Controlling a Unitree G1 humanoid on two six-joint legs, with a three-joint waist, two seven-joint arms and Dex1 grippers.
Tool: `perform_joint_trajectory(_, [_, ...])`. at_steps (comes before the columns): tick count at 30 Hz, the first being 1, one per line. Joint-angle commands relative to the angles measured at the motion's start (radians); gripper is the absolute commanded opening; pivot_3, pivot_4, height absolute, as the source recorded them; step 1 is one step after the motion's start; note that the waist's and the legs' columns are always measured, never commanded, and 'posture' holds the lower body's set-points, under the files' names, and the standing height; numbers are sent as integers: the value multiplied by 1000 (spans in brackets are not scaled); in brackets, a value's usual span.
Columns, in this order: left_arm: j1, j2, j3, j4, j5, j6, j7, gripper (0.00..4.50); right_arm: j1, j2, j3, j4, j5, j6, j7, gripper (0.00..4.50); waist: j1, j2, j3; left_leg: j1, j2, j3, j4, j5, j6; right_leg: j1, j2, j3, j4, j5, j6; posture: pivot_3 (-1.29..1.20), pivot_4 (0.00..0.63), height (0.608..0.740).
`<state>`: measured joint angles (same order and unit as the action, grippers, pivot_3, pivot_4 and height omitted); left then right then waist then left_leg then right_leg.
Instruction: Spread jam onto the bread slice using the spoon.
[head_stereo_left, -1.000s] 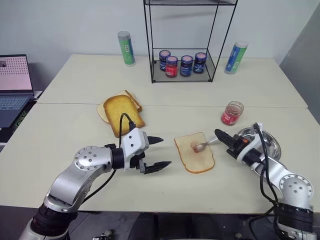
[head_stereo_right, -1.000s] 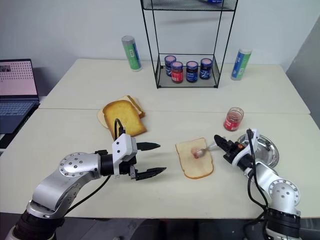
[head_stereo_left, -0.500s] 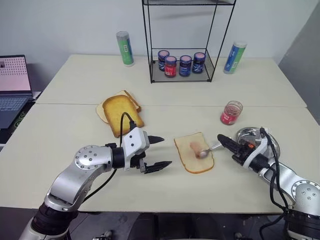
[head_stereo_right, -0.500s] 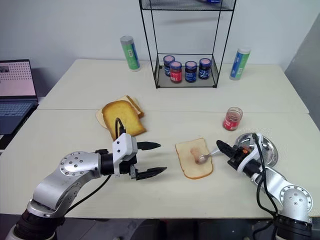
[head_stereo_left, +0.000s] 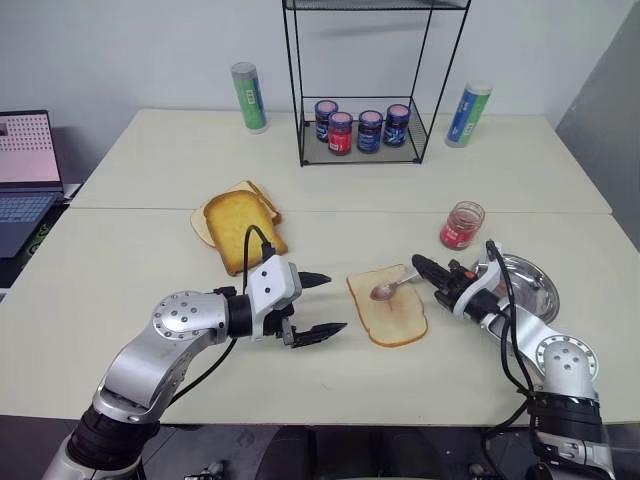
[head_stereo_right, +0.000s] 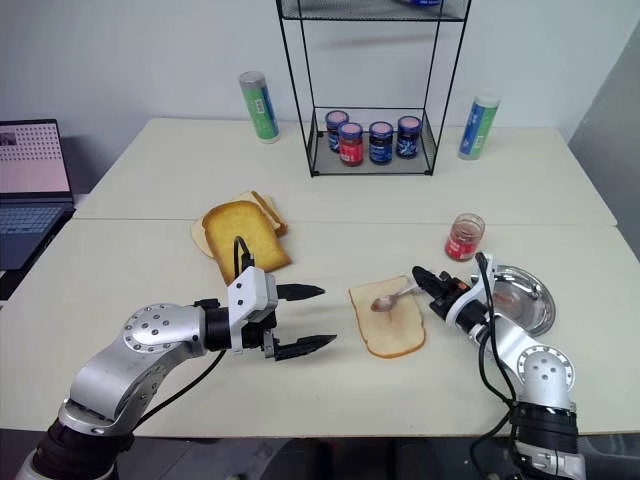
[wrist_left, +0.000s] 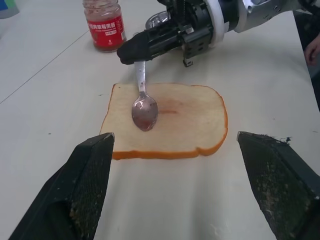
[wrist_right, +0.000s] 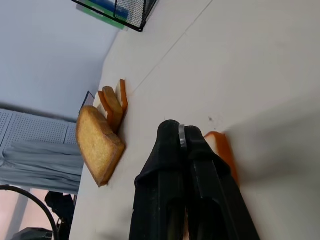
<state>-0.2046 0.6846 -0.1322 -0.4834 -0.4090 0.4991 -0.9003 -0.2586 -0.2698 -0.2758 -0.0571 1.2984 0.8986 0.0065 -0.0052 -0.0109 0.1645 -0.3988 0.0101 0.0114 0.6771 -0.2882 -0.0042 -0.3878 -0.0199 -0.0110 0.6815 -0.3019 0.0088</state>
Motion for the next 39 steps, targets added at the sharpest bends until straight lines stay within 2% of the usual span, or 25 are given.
perform_joint_trajectory(1, [-1,9,15,-45,-3,-1,7,4113,17,-28,-16,-16,-16,15,40,7,0,0,0,0,0,0,0,0,0,0,0,0,0,0,0,0,150,740])
perform_joint_trajectory(18, [-23,8,9,-24,-1,-8,5,4113,159,-164,-81,-145,211,151,45,7,3,0,0,0,0,0,0,0,0,0,0,0,0,0,0,0,150,740])
perform_joint_trajectory(23, [-83,9,-3,-2,-5,-6,-22,4113,113,-177,-156,-229,339,59,-79,7,3,0,0,0,0,0,0,0,0,0,0,0,0,0,0,0,150,740])
perform_joint_trajectory(28, [-228,-23,-70,57,3,-11,-86,4113,174,-233,-234,-344,402,-23,-165,7,9,-1,0,-1,-1,0,0,0,0,1,0,-1,-1,0,0,0,150,740])
perform_joint_trajectory(34, [-389,-140,-180,199,80,-69,-103,4113,272,-298,-342,-356,339,-105,-154,7,9,-2,1,-2,-2,1,0,0,0,0,0,1,-2,0,1,0,150,740])
perform_joint_trajectory(39, [-455,-229,-238,329,152,-150,-101,4113,295,-348,-384,-206,204,-158,-73,7,1,-2,1,-1,-1,1,0,0,0,0,1,2,-1,0,1,0,150,740])
